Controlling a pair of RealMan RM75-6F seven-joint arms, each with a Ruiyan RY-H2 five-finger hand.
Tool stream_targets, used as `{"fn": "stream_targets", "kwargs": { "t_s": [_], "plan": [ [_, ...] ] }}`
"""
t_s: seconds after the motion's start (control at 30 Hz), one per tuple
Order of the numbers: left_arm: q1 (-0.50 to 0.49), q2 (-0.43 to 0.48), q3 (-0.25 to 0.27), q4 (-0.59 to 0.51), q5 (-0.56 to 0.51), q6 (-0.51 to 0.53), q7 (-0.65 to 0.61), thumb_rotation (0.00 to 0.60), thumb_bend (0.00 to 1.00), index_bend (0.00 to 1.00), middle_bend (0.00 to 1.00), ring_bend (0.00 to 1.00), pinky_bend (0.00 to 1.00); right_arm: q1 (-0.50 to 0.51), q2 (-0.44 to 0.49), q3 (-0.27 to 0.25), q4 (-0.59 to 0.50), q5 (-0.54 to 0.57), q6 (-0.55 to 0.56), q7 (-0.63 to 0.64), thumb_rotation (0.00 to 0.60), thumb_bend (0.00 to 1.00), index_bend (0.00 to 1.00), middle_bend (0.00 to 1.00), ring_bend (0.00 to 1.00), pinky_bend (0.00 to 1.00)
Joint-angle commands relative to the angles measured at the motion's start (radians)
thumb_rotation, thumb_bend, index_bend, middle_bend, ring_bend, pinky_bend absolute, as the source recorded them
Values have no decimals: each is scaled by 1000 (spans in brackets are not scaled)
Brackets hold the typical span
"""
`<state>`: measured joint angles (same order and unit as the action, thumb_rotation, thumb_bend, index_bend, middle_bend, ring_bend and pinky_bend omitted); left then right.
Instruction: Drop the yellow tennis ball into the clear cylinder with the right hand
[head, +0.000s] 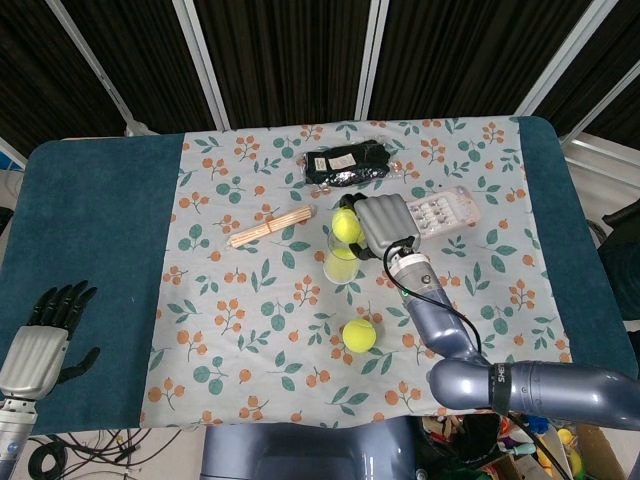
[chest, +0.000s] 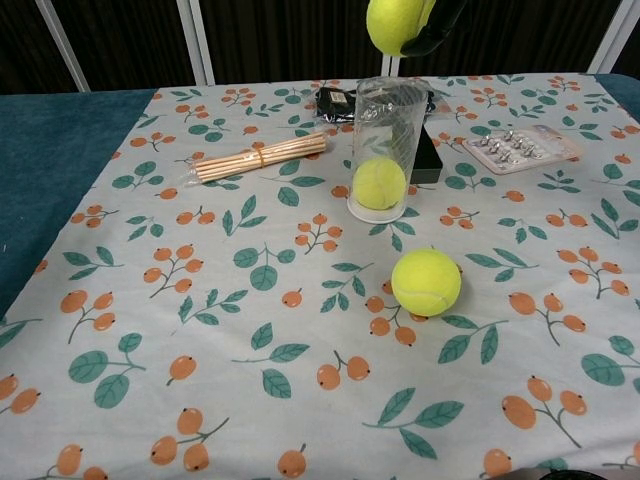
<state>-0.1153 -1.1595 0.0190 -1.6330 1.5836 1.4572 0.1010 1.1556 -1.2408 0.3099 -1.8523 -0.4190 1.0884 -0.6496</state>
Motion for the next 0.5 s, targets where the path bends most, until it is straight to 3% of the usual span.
{"fn": "stream_targets", "kwargs": {
  "t_s": [0.03,0.33,0.5],
  "plan": [
    [0,0,0,0,0,0,1,600,284,28,16,0,30,0,-2,-1,0,2,-3,2,600,237,427,365,468,530],
    [0,1,0,0,0,-1,-2,600,284,28,16,0,30,6,-15,-9,7,7,-9,-2,600,230,404,334,438,523],
    [-1,1,1,1,0,-2,-1,600,284,28,16,0,30,10,-10,-12,3,22,-31,-2,600,124,192,194,262,464]
  ]
}}
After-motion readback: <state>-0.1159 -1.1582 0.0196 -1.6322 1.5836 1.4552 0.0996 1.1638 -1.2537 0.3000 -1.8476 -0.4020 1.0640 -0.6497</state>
